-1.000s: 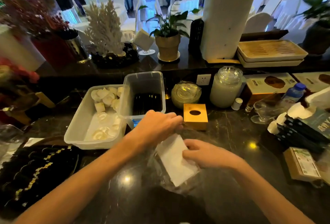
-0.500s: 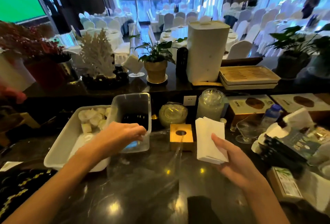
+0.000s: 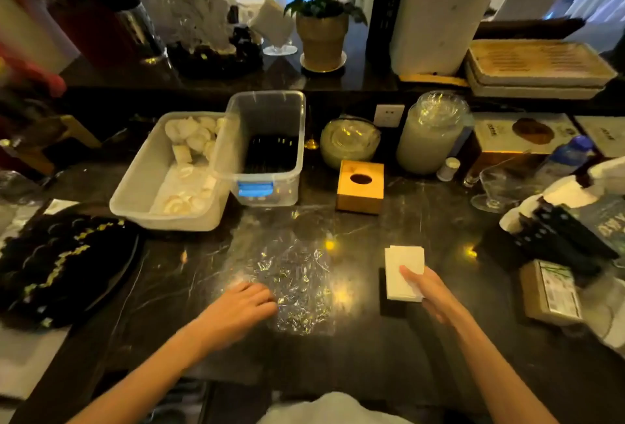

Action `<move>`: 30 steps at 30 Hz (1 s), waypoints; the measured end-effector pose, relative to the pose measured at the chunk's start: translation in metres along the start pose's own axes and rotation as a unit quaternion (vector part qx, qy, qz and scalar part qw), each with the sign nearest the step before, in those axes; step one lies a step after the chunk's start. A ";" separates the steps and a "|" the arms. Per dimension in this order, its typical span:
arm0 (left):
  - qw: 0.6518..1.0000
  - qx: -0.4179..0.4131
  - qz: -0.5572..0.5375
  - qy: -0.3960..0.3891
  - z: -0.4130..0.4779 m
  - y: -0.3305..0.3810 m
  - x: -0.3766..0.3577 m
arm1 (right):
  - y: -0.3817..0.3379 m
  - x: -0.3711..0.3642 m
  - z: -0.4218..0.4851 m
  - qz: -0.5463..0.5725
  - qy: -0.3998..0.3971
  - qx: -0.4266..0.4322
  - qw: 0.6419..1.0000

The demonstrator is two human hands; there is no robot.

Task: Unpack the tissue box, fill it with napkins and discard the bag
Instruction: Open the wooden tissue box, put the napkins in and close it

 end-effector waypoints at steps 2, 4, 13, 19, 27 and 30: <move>0.998 0.045 -0.047 -0.003 -0.001 0.003 -0.030 | 0.021 0.001 0.014 -0.041 0.022 -0.016 0.999; 0.991 0.093 -0.098 0.003 -0.002 0.003 -0.052 | 0.036 0.001 0.023 -0.067 0.043 -0.025 0.997; 0.974 0.175 -0.116 -0.087 0.013 -0.004 -0.107 | 0.047 0.005 0.025 -0.298 0.205 -0.004 0.932; 0.920 0.331 -0.175 -0.111 0.035 -0.032 -0.125 | 0.059 0.012 0.026 -0.398 0.234 -0.005 0.887; 0.861 0.420 -0.256 -0.131 0.031 -0.043 -0.146 | 0.064 0.022 0.041 -0.423 0.188 -0.007 0.886; 0.838 0.458 -0.268 -0.131 0.040 -0.043 -0.146 | 0.070 0.027 0.046 -0.403 0.166 -0.004 0.900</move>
Point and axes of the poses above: each hand's wrist, its own z-axis towards the middle knuckle, its own x-axis out of the back of the hand, y = z × x, the point moved 4 cm from there along z, towards the middle knuckle, and after that the axes turned 7 degrees about -z, right-handed, at the moved point
